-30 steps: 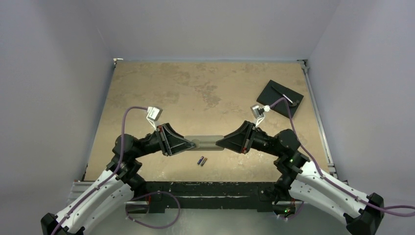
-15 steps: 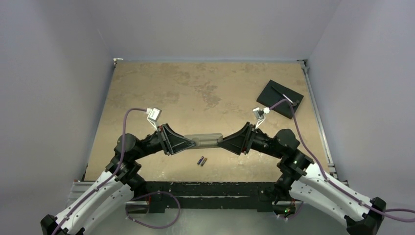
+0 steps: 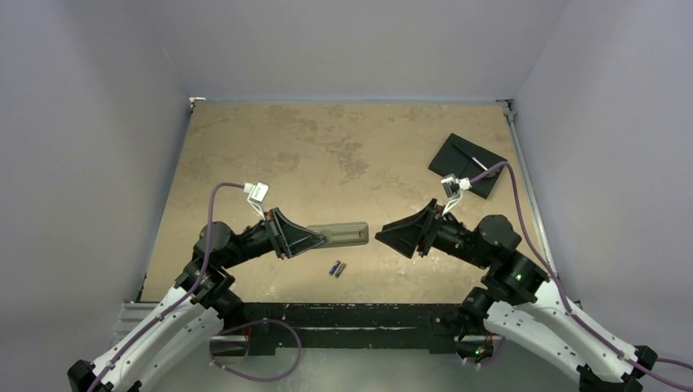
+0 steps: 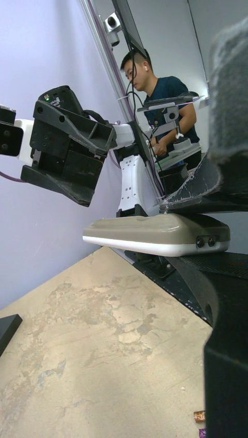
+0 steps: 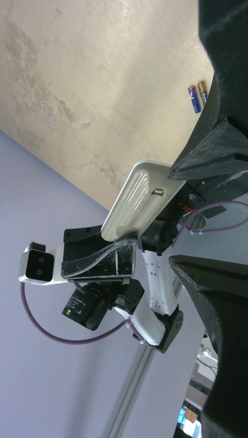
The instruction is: Load the batteries into the remote control
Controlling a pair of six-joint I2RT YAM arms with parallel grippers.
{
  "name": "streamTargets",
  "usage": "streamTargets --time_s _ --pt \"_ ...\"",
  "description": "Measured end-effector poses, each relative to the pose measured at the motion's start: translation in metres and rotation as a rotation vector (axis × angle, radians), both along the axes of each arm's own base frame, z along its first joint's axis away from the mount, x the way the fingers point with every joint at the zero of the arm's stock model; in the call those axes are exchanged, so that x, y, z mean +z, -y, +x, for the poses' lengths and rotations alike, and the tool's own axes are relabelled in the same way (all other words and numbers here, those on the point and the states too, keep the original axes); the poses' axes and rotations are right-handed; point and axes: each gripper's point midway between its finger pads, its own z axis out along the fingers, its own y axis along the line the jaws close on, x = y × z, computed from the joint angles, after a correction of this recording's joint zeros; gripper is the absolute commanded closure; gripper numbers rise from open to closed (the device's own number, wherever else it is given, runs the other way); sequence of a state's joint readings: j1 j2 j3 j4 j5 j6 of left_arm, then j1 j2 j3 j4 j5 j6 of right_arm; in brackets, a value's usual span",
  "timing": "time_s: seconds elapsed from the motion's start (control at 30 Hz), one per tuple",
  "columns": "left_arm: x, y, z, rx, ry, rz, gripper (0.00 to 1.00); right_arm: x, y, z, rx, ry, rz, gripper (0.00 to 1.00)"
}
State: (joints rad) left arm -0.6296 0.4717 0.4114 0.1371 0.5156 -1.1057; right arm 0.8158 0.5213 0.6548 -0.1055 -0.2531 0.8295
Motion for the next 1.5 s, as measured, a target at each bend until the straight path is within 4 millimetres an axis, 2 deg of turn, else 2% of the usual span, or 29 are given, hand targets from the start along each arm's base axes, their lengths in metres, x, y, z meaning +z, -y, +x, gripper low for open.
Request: streamTargets --time_s 0.3,0.5,0.77,1.5 --pt "0.000 0.001 0.001 -0.002 0.004 -0.004 1.00 -0.007 -0.011 -0.002 0.054 -0.023 -0.017 0.36" --pt "-0.010 0.002 0.002 -0.005 -0.012 0.007 1.00 -0.013 -0.023 -0.002 0.101 -0.052 -0.027 0.36" --pt "-0.013 0.003 0.002 -0.010 -0.017 0.011 1.00 -0.002 -0.027 -0.005 0.137 -0.031 0.012 0.35" --pt "-0.011 0.006 0.002 -0.028 -0.017 0.005 1.00 -0.011 -0.036 -0.002 0.159 -0.067 -0.007 0.34"
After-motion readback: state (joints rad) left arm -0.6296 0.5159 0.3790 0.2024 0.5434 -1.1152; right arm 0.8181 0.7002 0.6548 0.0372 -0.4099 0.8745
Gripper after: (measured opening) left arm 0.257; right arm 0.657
